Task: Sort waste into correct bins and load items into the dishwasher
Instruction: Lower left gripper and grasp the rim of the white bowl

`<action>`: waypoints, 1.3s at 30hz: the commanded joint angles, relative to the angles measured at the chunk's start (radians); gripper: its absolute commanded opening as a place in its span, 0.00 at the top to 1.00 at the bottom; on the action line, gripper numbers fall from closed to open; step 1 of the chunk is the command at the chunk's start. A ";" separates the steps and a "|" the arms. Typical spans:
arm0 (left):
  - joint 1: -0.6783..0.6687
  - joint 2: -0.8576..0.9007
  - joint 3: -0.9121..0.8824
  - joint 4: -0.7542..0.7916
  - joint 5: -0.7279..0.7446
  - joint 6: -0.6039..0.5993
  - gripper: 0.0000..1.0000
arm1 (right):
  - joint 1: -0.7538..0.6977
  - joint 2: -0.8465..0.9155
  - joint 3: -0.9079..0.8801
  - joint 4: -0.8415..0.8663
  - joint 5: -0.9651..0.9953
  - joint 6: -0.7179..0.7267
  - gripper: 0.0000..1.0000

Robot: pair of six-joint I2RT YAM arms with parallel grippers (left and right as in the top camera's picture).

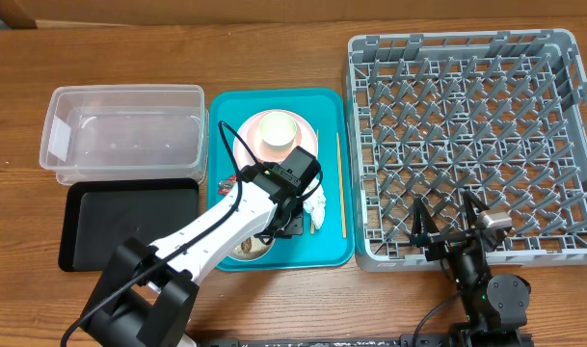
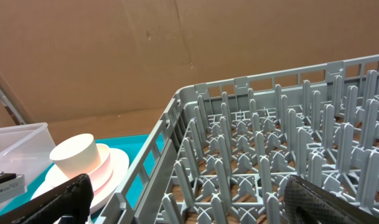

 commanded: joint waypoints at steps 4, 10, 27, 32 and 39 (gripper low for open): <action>-0.004 0.007 -0.007 0.001 -0.039 -0.006 0.81 | 0.005 -0.012 -0.010 0.005 0.010 -0.003 0.00; -0.004 0.007 -0.007 0.001 -0.039 -0.006 0.81 | 0.005 -0.012 -0.010 0.005 0.010 -0.003 0.00; -0.004 0.007 -0.048 0.044 -0.039 -0.010 0.82 | 0.005 -0.012 -0.010 0.005 0.010 -0.003 0.00; -0.004 0.007 -0.048 0.053 -0.039 -0.010 0.84 | 0.005 -0.012 -0.010 0.004 0.010 -0.003 0.00; -0.004 0.007 -0.048 0.053 -0.047 -0.010 0.83 | 0.005 -0.012 -0.010 0.004 0.010 -0.003 0.00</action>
